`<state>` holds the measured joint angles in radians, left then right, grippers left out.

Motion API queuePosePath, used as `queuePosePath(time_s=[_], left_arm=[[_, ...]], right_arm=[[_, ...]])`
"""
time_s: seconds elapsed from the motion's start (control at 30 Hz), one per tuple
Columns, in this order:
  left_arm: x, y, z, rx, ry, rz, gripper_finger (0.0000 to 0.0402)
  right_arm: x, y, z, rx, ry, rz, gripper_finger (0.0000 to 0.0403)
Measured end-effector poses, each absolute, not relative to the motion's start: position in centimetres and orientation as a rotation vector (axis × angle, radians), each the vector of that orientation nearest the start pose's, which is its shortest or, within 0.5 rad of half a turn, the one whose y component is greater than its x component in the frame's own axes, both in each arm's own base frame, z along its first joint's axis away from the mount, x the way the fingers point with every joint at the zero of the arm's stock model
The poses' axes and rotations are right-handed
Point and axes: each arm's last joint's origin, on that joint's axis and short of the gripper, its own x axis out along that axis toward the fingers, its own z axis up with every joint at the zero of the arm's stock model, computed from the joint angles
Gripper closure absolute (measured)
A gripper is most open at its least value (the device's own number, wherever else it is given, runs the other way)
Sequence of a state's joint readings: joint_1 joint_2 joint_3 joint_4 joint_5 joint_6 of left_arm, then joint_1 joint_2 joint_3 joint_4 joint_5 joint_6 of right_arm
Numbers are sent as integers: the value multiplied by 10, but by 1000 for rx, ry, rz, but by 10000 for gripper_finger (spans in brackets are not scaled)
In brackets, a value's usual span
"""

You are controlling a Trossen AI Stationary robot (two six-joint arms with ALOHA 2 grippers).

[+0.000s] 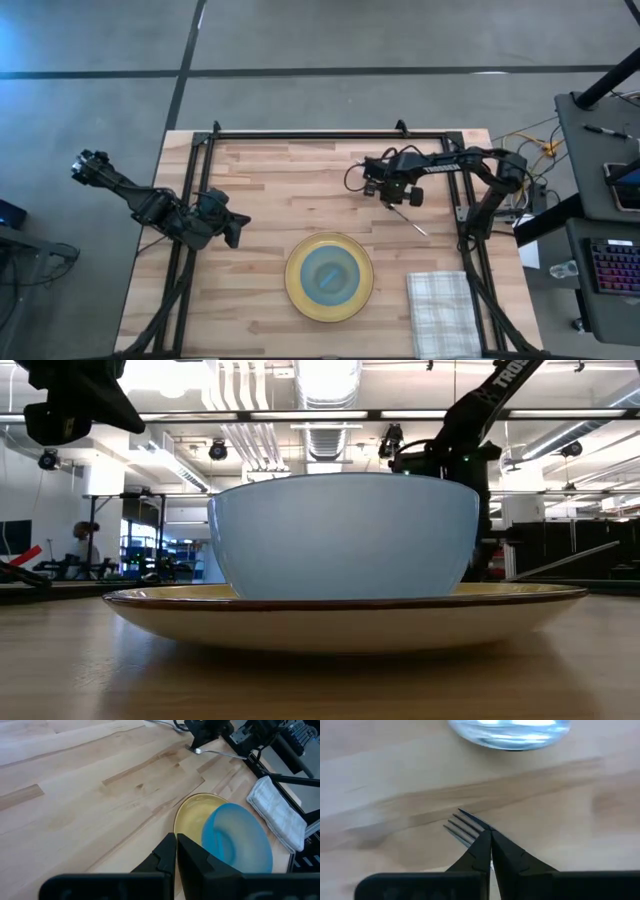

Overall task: Set table place
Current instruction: Move the silver fork to the right side of the yellow plate on the table

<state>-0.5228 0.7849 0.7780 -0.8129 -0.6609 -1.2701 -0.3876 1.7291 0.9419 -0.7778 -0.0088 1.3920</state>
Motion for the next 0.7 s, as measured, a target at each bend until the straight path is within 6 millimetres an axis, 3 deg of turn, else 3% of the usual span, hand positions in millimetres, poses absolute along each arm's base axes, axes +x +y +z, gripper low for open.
queuePosePath(time_s=[0.27, 0.7], left_arm=[[129, -54, 281, -748, 494, 522, 402], [125, -54, 282, -681, 564, 448, 402]], right_arm=[[265, -69, 136, 1361, 1068, -1425, 394], [277, 3, 135, 1487, 982, -1460, 394]])
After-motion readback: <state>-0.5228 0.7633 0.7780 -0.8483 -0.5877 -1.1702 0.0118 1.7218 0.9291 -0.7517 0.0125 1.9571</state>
